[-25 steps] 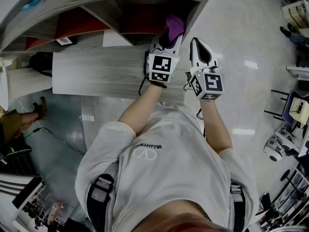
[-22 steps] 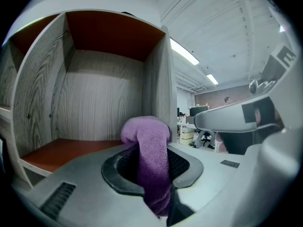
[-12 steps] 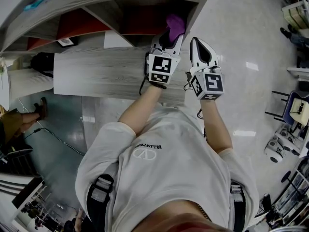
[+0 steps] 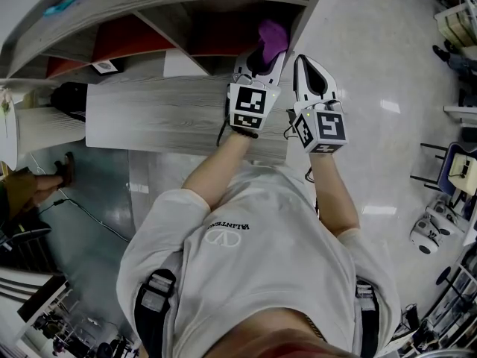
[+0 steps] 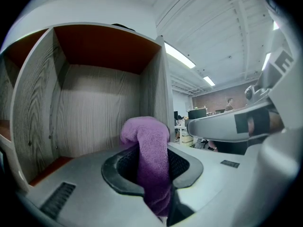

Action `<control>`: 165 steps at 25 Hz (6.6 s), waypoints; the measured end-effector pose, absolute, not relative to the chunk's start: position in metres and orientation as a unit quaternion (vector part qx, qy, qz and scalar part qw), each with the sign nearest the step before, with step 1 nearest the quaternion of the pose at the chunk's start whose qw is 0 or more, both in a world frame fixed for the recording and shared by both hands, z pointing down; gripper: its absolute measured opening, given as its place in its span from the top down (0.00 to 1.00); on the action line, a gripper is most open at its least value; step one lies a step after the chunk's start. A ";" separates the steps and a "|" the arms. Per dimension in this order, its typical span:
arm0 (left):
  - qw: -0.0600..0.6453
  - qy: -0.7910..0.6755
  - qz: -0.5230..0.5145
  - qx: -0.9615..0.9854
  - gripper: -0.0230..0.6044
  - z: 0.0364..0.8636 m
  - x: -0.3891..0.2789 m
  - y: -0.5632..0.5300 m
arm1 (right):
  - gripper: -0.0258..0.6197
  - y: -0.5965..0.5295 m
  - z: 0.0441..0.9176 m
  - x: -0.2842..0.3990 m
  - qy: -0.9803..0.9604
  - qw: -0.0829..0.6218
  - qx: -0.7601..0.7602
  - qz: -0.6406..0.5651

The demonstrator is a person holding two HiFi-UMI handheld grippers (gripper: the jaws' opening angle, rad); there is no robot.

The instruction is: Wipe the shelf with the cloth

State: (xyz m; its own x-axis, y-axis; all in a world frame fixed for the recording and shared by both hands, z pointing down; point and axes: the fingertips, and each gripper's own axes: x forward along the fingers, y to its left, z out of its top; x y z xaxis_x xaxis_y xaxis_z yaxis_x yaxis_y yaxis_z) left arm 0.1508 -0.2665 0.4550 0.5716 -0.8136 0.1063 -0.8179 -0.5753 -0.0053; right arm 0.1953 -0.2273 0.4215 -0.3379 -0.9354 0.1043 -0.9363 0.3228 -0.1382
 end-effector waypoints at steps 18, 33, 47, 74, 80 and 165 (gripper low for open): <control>0.000 -0.460 0.027 0.888 0.80 0.413 0.148 -0.263 | 0.96 -0.224 0.393 0.192 -0.815 -0.014 0.575 0.068; -0.015 -0.449 0.023 0.893 0.80 0.381 0.148 -0.264 | 0.96 -0.225 0.368 0.181 -0.822 -0.022 0.567 0.048; -0.017 -0.441 0.018 0.897 0.80 0.352 0.148 -0.267 | 0.96 -0.228 0.347 0.178 -0.814 -0.022 0.579 0.041; -0.021 -0.440 0.002 0.898 0.80 0.310 0.148 -0.268 | 0.96 -0.227 0.318 0.180 -0.810 -0.039 0.585 0.025; -0.024 -0.438 -0.008 0.899 0.80 0.298 0.147 -0.269 | 0.96 -0.227 0.315 0.178 -0.810 -0.039 0.585 0.023; 0.010 -0.526 -0.081 0.847 0.80 0.282 -0.018 -0.295 | 0.96 -0.243 0.341 0.054 -0.837 0.004 0.546 0.049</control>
State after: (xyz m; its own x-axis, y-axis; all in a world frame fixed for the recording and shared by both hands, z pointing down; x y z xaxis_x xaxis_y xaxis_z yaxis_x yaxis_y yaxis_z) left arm -0.0185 -0.2952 0.2824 0.4336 -0.8923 -0.1260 -0.8890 -0.4464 0.1019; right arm 0.0537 -0.2430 0.3411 -0.4045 -0.9126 0.0590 -0.9133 0.3999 -0.0772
